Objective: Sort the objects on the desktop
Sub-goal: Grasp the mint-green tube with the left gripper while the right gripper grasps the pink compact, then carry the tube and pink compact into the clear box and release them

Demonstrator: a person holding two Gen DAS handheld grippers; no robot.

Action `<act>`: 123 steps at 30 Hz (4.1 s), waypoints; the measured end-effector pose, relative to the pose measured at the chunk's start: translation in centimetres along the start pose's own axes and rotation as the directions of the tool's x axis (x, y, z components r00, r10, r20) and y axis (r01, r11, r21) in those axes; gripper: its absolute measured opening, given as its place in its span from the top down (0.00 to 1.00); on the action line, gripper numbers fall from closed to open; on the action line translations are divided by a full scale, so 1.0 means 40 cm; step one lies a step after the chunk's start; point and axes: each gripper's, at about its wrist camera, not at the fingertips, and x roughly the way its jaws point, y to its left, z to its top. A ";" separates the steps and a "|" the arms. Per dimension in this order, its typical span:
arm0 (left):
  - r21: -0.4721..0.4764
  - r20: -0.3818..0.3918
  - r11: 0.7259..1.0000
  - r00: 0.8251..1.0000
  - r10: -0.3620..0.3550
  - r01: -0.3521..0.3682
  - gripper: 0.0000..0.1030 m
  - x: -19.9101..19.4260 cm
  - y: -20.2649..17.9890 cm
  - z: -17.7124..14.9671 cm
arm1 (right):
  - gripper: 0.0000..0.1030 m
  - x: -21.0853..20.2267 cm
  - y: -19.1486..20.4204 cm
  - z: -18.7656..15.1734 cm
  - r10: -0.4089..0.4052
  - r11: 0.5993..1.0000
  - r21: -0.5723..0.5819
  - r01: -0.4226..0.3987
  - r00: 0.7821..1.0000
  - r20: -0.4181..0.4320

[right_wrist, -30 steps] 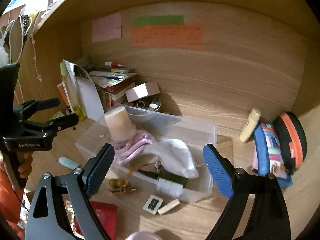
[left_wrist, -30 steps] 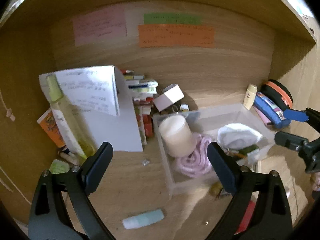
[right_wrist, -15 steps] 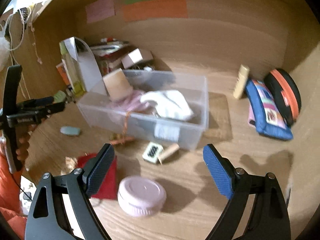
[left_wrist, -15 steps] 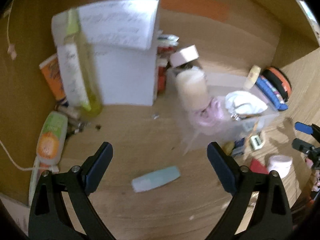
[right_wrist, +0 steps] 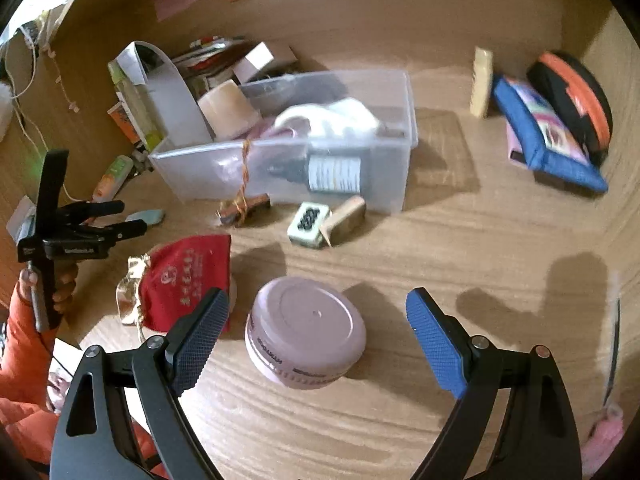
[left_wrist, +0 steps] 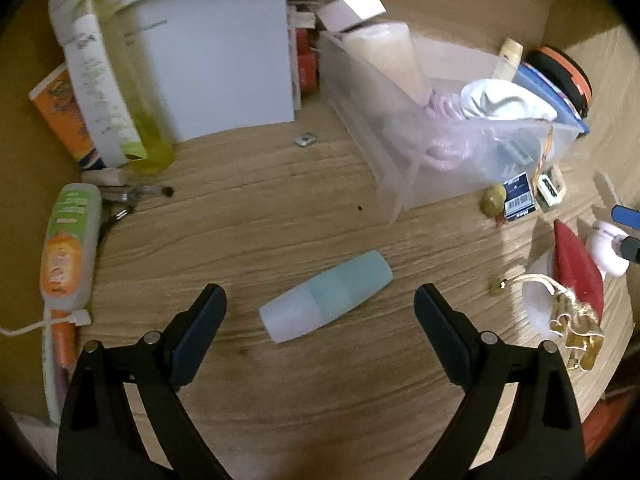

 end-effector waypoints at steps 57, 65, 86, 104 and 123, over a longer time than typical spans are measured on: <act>-0.104 0.282 0.991 0.958 -0.052 0.085 0.76 -0.137 -0.052 0.022 | 0.40 -0.026 0.020 0.102 0.133 0.989 0.052 -0.141 0.983 0.127; -0.113 0.341 0.987 0.938 -0.070 0.114 0.76 -0.168 -0.054 0.065 | 0.40 -0.041 0.032 0.176 0.140 0.989 0.014 -0.145 0.971 0.193; -0.069 0.329 0.986 0.936 -0.122 0.153 0.76 -0.097 -0.109 0.201 | 0.40 0.141 0.105 0.334 0.167 0.982 -0.104 -0.156 0.980 0.107; -0.029 0.259 0.992 0.959 -0.113 0.124 0.76 -0.018 -0.142 0.213 | 0.40 0.221 0.109 0.322 0.105 0.990 -0.103 -0.100 0.993 0.050; 0.003 0.282 0.993 0.953 -0.112 0.116 0.75 -0.031 -0.157 0.199 | 0.40 0.206 0.106 0.321 0.124 0.988 -0.096 -0.119 0.991 0.054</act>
